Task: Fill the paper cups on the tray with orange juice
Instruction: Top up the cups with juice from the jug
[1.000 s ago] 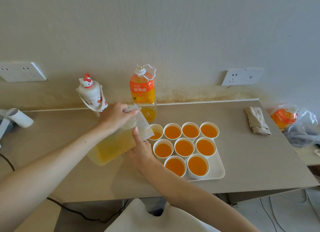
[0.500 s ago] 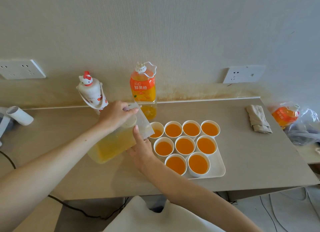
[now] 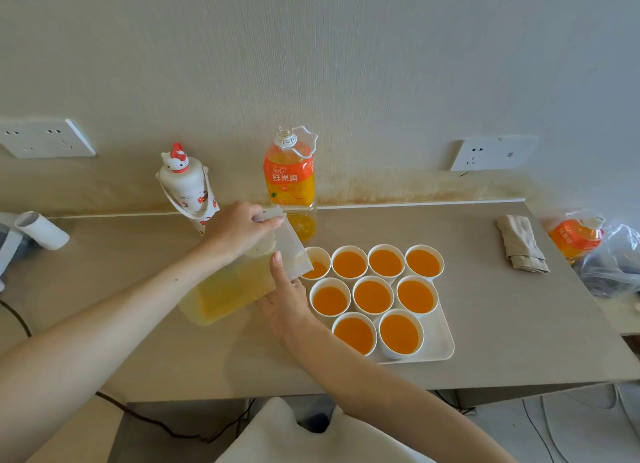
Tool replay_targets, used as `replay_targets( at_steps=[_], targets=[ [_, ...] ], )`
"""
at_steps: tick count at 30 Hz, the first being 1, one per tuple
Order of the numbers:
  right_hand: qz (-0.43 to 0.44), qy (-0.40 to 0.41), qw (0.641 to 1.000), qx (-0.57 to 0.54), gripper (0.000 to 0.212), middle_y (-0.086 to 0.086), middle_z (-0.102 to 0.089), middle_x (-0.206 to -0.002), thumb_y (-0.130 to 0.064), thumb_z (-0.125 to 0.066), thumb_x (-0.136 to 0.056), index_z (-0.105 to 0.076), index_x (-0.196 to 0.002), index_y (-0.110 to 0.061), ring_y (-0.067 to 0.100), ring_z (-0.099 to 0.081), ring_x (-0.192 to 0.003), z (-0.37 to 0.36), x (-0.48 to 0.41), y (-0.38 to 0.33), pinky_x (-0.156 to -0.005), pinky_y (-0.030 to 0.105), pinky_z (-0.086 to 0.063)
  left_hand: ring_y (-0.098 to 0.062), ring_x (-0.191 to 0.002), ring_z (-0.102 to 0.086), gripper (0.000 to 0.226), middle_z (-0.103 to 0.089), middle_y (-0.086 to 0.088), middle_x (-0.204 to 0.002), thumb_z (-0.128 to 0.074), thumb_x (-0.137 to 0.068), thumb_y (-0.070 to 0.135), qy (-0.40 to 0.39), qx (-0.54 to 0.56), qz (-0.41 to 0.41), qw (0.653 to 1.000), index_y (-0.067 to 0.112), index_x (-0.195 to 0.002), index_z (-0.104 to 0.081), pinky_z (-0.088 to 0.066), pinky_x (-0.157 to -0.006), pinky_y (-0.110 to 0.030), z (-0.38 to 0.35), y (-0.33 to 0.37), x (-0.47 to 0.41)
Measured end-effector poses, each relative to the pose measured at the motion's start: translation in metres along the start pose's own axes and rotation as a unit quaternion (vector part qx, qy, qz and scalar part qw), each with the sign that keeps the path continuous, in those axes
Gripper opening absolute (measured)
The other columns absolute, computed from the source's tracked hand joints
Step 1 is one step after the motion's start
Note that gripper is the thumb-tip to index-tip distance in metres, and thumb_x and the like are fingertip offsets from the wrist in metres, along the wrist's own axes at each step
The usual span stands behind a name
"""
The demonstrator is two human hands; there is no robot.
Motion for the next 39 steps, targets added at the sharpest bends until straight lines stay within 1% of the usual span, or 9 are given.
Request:
replay_targets(
  at_steps=[4, 6, 10, 15, 20, 27, 31, 35, 39],
  targets=[
    [-0.004, -0.002, 1.0, 0.002, 0.077, 0.005, -0.067, -0.124, -0.049, -0.072, -0.07, -0.048, -0.137, -0.02, 0.018, -0.066, -0.11, -0.001, 0.004, -0.001, -0.074, 0.027, -0.058, -0.018, -0.053, -0.035, 0.053, -0.035, 0.001, -0.053, -0.063, -0.087, 0.045, -0.003, -0.002, -0.009, 1.0, 0.017, -0.056, -0.031, -0.027, -0.057, -0.033, -0.002, -0.001, -0.002],
    [-0.006, -0.005, 1.0, 0.003, 0.078, 0.005, -0.067, -0.124, -0.05, -0.072, -0.07, -0.048, -0.137, -0.02, 0.018, -0.066, -0.11, -0.001, 0.004, -0.001, -0.073, 0.026, -0.058, -0.017, -0.051, -0.035, 0.053, -0.035, 0.002, -0.051, -0.063, -0.087, 0.045, -0.005, -0.003, -0.01, 1.0, 0.017, -0.056, -0.032, -0.028, -0.057, -0.033, -0.003, -0.001, -0.002],
    [-0.009, 0.001, 1.0, 0.02, 0.084, 0.005, -0.067, -0.124, -0.055, -0.074, -0.065, -0.047, -0.137, -0.02, 0.02, -0.066, -0.111, 0.001, 0.003, 0.0, -0.081, 0.031, -0.058, -0.017, -0.051, -0.035, 0.053, -0.034, 0.002, -0.051, -0.063, -0.088, 0.046, -0.002, -0.009, -0.013, 1.0, 0.017, -0.056, -0.031, -0.027, -0.056, -0.032, -0.002, 0.002, -0.002],
    [-0.003, -0.009, 1.0, 0.018, 0.077, 0.005, -0.068, -0.123, -0.052, -0.071, -0.071, -0.048, -0.136, -0.019, 0.019, -0.067, -0.109, 0.002, 0.002, -0.002, -0.082, 0.031, -0.059, -0.017, -0.051, -0.033, 0.053, -0.032, 0.002, -0.051, -0.063, -0.088, 0.045, -0.004, -0.015, -0.017, 1.0, 0.017, -0.055, -0.03, -0.026, -0.056, -0.032, -0.002, 0.004, -0.002],
    [-0.003, -0.005, 0.999, 0.032, 0.074, 0.005, -0.068, -0.122, -0.055, -0.072, -0.067, -0.051, -0.13, -0.022, 0.02, -0.066, -0.11, 0.004, -0.001, 0.0, -0.097, 0.041, -0.053, -0.017, -0.05, -0.034, 0.053, -0.034, 0.003, -0.05, -0.063, -0.088, 0.044, -0.005, -0.01, -0.018, 1.0, 0.017, -0.054, -0.032, -0.027, -0.056, -0.031, -0.004, 0.003, -0.002],
    [-0.002, -0.015, 1.0, 0.0, 0.069, 0.008, -0.068, -0.123, -0.047, -0.071, -0.072, -0.055, -0.131, -0.016, 0.021, -0.067, -0.11, -0.002, 0.005, -0.005, -0.094, 0.037, -0.055, -0.018, -0.049, -0.031, 0.053, -0.031, 0.002, -0.051, -0.063, -0.088, 0.042, -0.001, -0.026, -0.019, 0.999, 0.018, -0.054, -0.03, -0.022, -0.054, -0.032, 0.0, 0.009, 0.001],
    [-0.006, -0.009, 1.0, -0.002, 0.068, 0.008, -0.069, -0.119, -0.046, -0.07, -0.071, -0.054, -0.13, -0.015, 0.019, -0.069, -0.104, -0.002, 0.007, -0.004, -0.084, 0.033, -0.059, -0.016, -0.049, -0.032, 0.052, -0.033, 0.002, -0.051, -0.062, -0.089, 0.041, 0.001, -0.032, -0.02, 0.999, 0.017, -0.054, -0.032, -0.022, -0.053, -0.032, 0.001, 0.011, 0.003],
    [-0.001, -0.021, 1.0, 0.001, 0.069, 0.008, -0.068, -0.122, -0.047, -0.07, -0.073, -0.054, -0.132, -0.016, 0.022, -0.066, -0.111, 0.0, 0.004, -0.003, -0.097, 0.042, -0.053, -0.015, -0.049, -0.033, 0.052, -0.034, 0.002, -0.051, -0.062, -0.09, 0.041, -0.001, -0.027, -0.022, 0.999, 0.017, -0.054, -0.033, -0.023, -0.053, -0.031, 0.0, 0.011, 0.003],
    [0.0, -0.021, 1.0, 0.003, 0.07, 0.007, -0.069, -0.121, -0.048, -0.071, -0.071, -0.054, -0.132, -0.018, 0.023, -0.066, -0.112, -0.001, 0.001, -0.004, -0.1, 0.044, -0.051, -0.014, -0.049, -0.032, 0.052, -0.033, 0.003, -0.051, -0.061, -0.09, 0.042, 0.002, -0.028, -0.023, 0.999, 0.017, -0.055, -0.033, -0.022, -0.052, -0.031, 0.002, 0.012, 0.001]
  ],
)
Point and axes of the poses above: each hand's wrist, its own x-axis away from the middle knuckle, its own z-axis out of the back of the hand, y = z × x, the point moved 9 cm from there along -x, towards the middle knuckle
